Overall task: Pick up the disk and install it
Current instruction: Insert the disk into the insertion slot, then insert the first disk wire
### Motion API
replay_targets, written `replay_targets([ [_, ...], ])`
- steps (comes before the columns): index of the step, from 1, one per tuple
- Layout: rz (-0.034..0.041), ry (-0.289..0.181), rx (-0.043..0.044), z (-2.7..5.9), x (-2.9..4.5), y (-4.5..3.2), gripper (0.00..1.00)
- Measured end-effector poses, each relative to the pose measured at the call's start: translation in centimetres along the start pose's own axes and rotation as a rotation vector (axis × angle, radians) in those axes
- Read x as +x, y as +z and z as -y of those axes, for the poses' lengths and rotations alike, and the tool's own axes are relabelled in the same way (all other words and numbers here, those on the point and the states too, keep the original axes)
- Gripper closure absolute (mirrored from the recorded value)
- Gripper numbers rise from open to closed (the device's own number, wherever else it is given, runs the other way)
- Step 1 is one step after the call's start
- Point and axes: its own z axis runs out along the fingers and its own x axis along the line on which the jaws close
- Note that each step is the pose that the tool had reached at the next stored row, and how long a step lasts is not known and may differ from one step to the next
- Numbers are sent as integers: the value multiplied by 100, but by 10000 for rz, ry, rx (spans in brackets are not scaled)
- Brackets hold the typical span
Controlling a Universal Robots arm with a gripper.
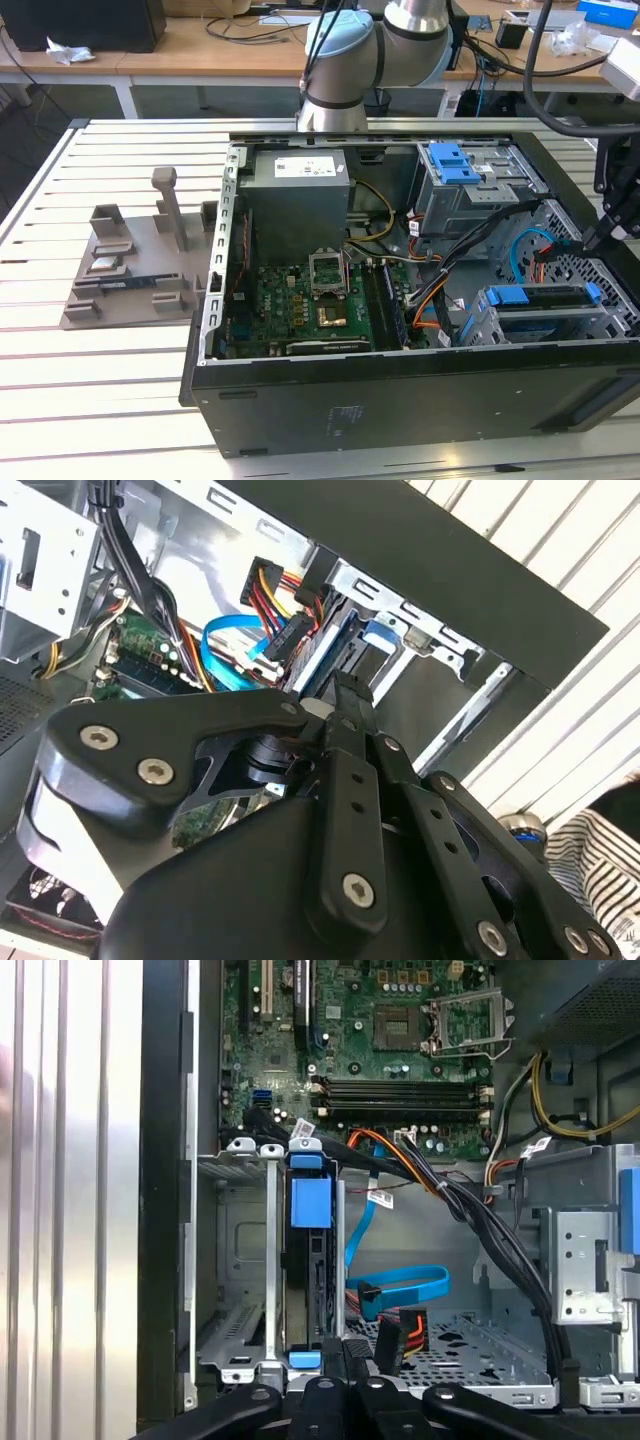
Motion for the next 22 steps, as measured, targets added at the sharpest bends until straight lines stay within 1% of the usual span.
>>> replay_targets([
  [2,0,1,0,1,0,25,89],
  [10,0,-1,0,1,0,30,89],
  [15,0,0,0,1,0,31,58],
  [16,0,0,0,1,0,31,58],
  [17,-1,-1,0,2,0,31,52],
  [20,-5,-1,0,6,-15,40,52],
  [21,-10,0,-4,13,-48,52,52],
  [22,-17,0,-8,23,-106,77,52],
])
